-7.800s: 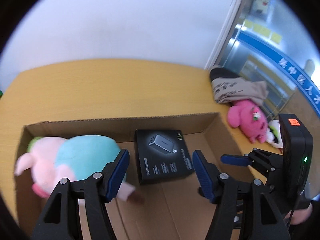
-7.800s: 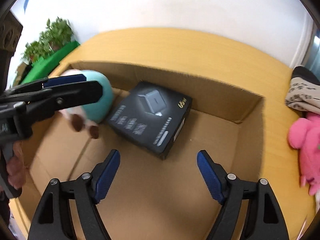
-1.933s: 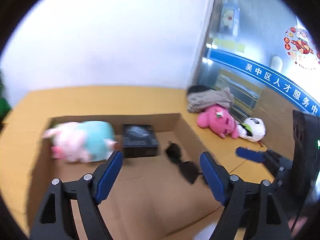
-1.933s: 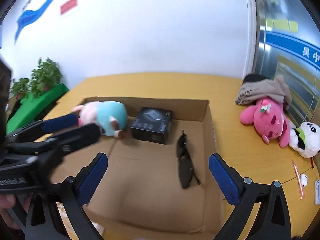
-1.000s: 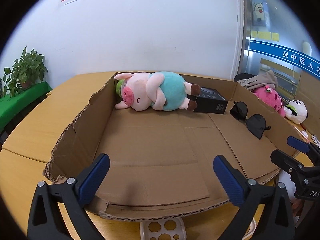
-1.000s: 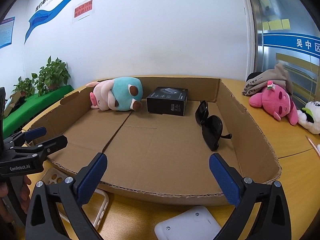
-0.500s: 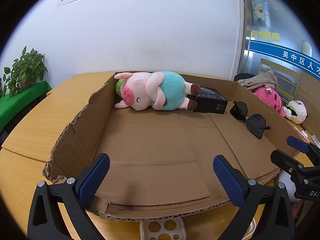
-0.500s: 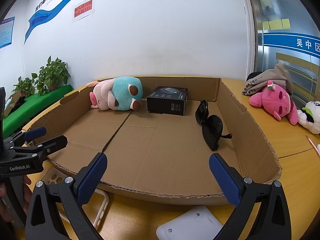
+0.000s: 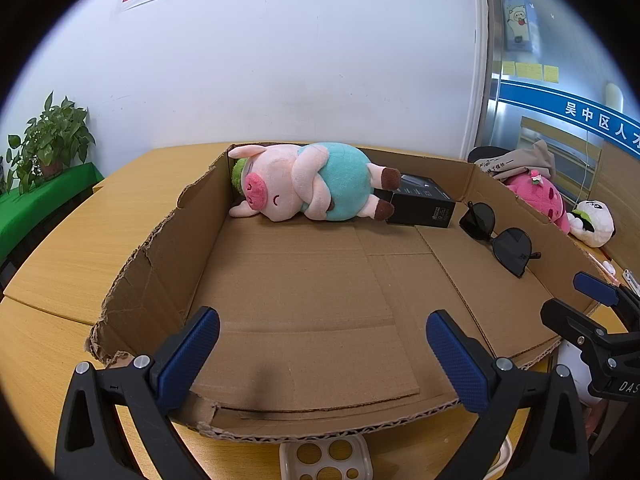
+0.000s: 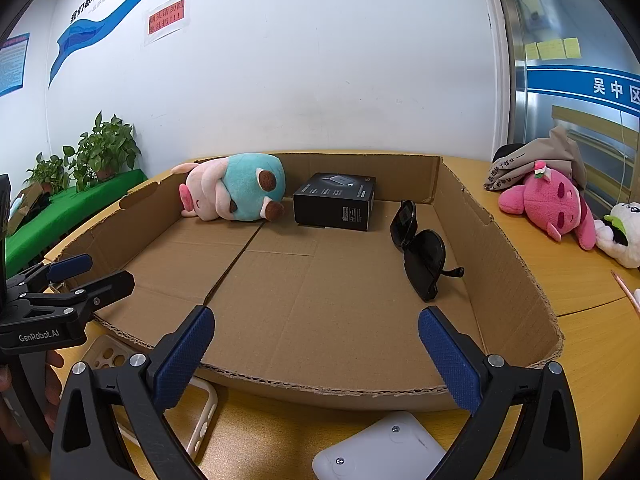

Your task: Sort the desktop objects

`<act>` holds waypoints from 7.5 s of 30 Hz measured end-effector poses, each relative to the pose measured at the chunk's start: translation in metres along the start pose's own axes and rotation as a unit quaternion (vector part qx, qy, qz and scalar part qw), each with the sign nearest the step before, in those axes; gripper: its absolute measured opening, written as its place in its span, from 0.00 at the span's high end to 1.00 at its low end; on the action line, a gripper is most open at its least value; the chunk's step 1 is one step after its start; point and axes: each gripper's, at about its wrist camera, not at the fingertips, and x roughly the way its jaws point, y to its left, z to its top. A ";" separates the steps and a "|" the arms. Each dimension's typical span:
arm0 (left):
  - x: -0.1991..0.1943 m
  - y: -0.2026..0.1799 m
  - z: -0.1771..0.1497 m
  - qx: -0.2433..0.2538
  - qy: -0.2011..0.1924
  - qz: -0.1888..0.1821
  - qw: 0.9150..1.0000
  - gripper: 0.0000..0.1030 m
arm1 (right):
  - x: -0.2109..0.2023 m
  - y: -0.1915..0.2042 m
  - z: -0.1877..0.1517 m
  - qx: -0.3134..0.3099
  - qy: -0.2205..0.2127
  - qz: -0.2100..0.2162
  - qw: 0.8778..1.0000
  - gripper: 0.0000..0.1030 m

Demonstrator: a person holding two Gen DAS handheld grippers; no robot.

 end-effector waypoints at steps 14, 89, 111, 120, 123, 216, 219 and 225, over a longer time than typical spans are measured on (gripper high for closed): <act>-0.001 0.000 -0.001 0.003 0.001 0.000 1.000 0.00 | 0.001 0.000 -0.001 -0.002 0.002 -0.002 1.000 0.00; -0.084 0.014 -0.001 -0.040 0.054 -0.033 0.997 0.94 | -0.045 0.062 -0.008 -0.010 0.105 0.091 0.990 0.92; -0.074 0.009 0.096 -0.016 -0.008 -0.040 0.999 0.94 | -0.043 0.057 0.088 -0.039 0.030 0.074 0.996 0.92; 0.016 0.051 0.122 -0.037 0.064 -0.012 0.997 0.94 | 0.063 0.067 0.109 -0.050 0.110 0.099 0.988 0.91; 0.053 0.068 0.118 -0.053 0.116 -0.008 0.992 0.94 | 0.112 0.068 0.103 -0.032 0.177 0.113 0.977 0.91; 0.026 -0.141 -0.053 -0.104 0.225 -0.291 0.924 0.62 | -0.045 -0.045 -0.071 0.004 0.197 0.057 0.979 0.32; 0.017 -0.137 -0.054 -0.111 0.218 -0.292 0.925 0.65 | -0.053 -0.047 -0.074 0.028 0.195 0.072 0.978 0.32; 0.002 -0.130 -0.052 -0.112 0.208 -0.283 0.930 0.67 | -0.064 -0.035 -0.076 0.039 0.193 0.085 0.977 0.32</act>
